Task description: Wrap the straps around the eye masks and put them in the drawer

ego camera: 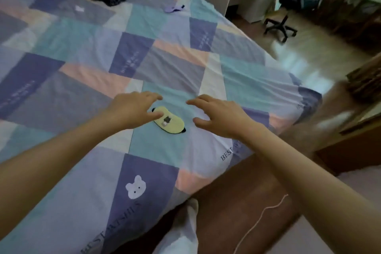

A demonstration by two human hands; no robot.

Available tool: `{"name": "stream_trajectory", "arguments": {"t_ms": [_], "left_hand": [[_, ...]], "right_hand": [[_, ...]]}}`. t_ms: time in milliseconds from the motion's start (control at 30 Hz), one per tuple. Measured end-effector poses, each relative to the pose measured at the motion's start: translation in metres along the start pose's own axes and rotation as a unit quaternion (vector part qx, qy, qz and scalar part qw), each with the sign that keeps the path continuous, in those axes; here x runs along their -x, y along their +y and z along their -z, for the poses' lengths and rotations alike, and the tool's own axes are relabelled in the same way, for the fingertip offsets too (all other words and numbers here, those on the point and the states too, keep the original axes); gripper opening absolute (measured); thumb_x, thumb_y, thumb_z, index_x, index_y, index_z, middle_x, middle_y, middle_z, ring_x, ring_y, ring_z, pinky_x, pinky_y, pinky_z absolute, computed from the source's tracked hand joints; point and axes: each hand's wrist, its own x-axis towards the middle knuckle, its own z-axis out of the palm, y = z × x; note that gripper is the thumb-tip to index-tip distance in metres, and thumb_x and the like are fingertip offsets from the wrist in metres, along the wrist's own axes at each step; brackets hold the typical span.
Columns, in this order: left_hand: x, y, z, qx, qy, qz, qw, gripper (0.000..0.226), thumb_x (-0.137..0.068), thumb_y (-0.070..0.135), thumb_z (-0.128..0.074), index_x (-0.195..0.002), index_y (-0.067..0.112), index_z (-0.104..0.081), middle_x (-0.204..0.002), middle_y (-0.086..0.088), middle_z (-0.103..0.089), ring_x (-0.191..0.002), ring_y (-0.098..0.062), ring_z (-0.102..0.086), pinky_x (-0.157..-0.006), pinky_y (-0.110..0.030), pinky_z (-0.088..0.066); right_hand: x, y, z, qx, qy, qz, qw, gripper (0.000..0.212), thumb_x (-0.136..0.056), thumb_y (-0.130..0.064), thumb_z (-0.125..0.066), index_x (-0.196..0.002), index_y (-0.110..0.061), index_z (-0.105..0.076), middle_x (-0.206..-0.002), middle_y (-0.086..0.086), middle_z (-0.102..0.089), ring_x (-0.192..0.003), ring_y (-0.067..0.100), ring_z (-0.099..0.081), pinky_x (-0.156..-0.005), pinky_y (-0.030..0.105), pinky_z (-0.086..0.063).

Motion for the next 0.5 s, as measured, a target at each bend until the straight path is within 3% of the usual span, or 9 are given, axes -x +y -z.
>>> {"name": "stream_trajectory", "arguments": {"t_ms": [233, 500], "left_hand": [[-0.123, 0.0, -0.117, 0.106, -0.04, 0.084, 0.99, 0.049, -0.091, 0.049, -0.047, -0.136, 0.027, -0.043, -0.139, 0.004, -0.049, -0.116, -0.023, -0.054, -0.076, -0.031, -0.037], [-0.199, -0.023, -0.266, 0.195, -0.084, 0.22, 0.952, 0.049, -0.086, 0.045, -0.054, -0.131, 0.028, -0.044, -0.13, 0.002, -0.053, -0.113, -0.027, -0.052, -0.077, -0.034, -0.037]], "right_hand": [[-0.119, 0.096, -0.106, -0.013, -0.155, 0.04, 0.987, 0.048, -0.092, -0.04, -0.047, -0.139, -0.035, -0.037, -0.141, -0.01, -0.044, -0.113, 0.019, -0.056, -0.074, 0.03, -0.039], [-0.247, 0.135, -0.253, -0.106, -0.25, 0.043, 0.961, 0.048, -0.09, -0.035, -0.051, -0.137, -0.037, -0.04, -0.14, -0.01, -0.046, -0.12, 0.016, -0.051, -0.094, 0.036, -0.041]]}}
